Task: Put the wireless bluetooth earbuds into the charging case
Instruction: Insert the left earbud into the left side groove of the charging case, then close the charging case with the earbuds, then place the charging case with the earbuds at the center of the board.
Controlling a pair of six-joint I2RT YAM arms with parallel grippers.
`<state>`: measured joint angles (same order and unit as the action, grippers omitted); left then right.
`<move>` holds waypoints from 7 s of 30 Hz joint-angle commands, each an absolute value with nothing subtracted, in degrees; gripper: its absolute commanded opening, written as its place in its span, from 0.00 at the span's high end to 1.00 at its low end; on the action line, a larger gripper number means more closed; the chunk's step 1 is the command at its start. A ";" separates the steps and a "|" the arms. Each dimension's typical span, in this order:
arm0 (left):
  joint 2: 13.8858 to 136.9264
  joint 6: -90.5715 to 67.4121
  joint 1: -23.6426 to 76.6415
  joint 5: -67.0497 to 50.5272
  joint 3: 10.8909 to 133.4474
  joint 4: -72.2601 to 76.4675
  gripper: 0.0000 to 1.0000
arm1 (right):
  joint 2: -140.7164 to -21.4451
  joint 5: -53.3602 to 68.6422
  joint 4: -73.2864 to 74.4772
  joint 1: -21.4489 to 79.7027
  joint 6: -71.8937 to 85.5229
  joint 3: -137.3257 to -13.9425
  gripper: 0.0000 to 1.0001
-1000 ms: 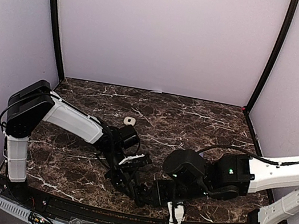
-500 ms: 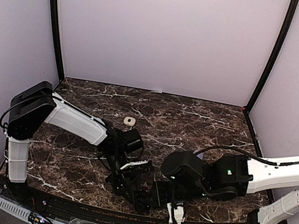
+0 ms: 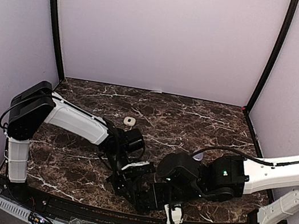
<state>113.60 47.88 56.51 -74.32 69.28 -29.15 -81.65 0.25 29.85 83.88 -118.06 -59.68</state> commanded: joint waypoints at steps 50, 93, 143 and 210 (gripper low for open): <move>100.76 11.25 45.91 -63.97 46.08 31.58 1.00 | -61.08 11.01 -5.70 78.07 -71.03 -38.49 0.55; 94.23 4.72 44.65 -49.32 27.39 67.78 1.00 | -83.04 -1.67 -28.11 59.69 27.24 -32.51 0.70; 95.45 6.09 44.65 -50.67 29.70 62.96 1.00 | -82.33 15.28 -41.40 57.39 18.63 -35.42 1.00; 102.75 -26.74 17.36 -37.36 47.98 23.48 1.00 | -75.47 -8.48 -35.70 44.17 10.80 -31.61 0.02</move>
<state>99.68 -24.23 18.46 -36.34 44.51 28.62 -74.43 -7.55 -31.68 44.86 11.18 -32.82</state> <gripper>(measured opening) 0.243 0.979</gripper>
